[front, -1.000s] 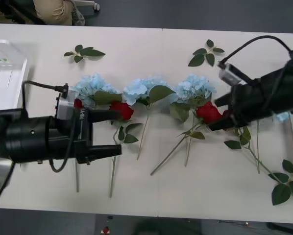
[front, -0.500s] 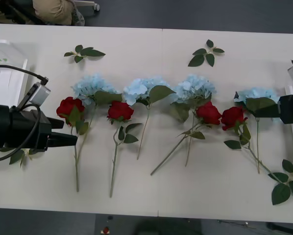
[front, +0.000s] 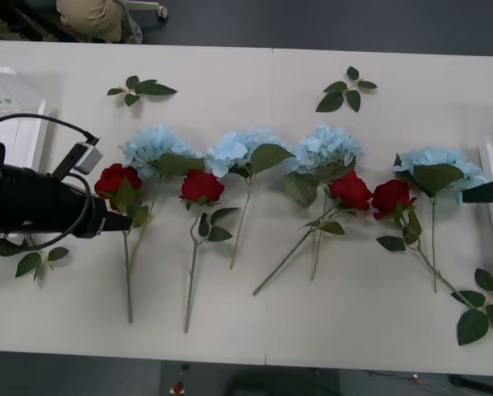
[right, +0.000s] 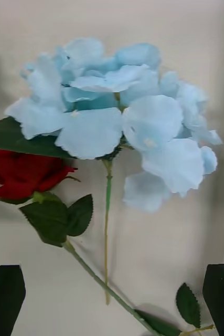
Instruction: Put the red flowers into the right box and the blue flowers into the left box
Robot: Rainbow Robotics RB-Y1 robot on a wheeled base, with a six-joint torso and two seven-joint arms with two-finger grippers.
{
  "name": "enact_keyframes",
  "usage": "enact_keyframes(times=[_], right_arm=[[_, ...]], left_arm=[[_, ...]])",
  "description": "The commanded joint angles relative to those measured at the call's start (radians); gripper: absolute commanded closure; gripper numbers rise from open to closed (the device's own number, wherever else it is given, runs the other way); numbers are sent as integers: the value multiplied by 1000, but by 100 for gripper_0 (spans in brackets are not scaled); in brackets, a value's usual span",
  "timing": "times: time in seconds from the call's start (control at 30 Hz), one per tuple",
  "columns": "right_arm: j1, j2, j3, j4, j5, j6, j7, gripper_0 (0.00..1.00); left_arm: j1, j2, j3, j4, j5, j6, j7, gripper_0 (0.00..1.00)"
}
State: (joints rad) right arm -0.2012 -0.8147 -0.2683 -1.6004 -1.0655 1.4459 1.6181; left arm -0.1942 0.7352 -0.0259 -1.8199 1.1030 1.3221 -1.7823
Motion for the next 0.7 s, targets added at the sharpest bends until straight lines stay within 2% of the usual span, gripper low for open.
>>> enact_keyframes(times=[0.03, 0.3, 0.7], right_arm=[[-20, -31, 63, -1, 42, -59, -24, 0], [-33, -31, 244, 5, 131, -225, -47, 0], [-107, 12, 368, 143, 162, -341, -64, 0]], left_arm=[[-42, -4, -37, 8, -69, -9, 64, 0], [-106, -4, -137, 122, -109, -47, 61, 0], [-206, -7, -293, 271, -157, -81, 57, 0]])
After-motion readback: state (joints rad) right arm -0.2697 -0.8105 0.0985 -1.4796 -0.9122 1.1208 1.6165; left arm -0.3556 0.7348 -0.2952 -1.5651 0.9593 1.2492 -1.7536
